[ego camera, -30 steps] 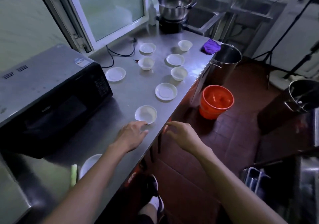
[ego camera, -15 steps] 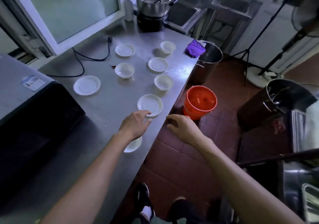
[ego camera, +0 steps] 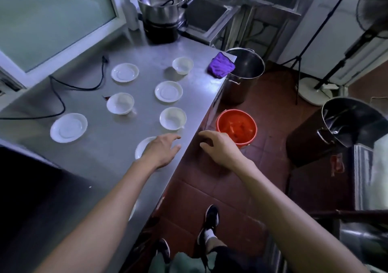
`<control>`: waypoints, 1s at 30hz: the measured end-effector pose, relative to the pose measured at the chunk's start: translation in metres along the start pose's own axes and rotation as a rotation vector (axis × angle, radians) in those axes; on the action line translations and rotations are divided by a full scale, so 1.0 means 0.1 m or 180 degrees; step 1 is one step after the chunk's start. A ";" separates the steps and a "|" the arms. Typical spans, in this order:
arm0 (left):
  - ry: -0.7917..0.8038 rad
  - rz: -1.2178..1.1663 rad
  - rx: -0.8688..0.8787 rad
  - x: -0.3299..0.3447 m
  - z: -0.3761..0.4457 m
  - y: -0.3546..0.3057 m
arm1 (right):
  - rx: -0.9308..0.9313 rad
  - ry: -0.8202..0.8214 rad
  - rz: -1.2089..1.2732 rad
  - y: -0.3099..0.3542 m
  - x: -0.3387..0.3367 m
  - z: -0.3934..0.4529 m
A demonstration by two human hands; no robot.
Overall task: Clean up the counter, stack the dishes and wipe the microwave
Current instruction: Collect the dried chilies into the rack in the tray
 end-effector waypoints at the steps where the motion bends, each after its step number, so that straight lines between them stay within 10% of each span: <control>1: -0.0024 0.0030 -0.0062 -0.03 0.09 -0.07 | -0.0036 -0.0006 -0.0001 -0.10 -0.11 0.08; 13: -0.0237 -0.0167 -0.0639 -0.26 0.72 -0.20 | -0.0281 0.0291 0.0011 -0.62 -0.62 1.06; 30: -0.1151 -0.0685 -0.1364 -1.08 0.89 1.34 | -0.0933 0.1175 -0.0166 0.64 0.00 3.00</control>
Point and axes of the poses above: each hand's wrist, its own z-axis towards the middle knuckle, its own x-axis out of the palm, y = z × x, the point moved 6 cm from there along z, towards the middle knuckle, and after that the axes turned 9 degrees about y, right-handed, at the moved point
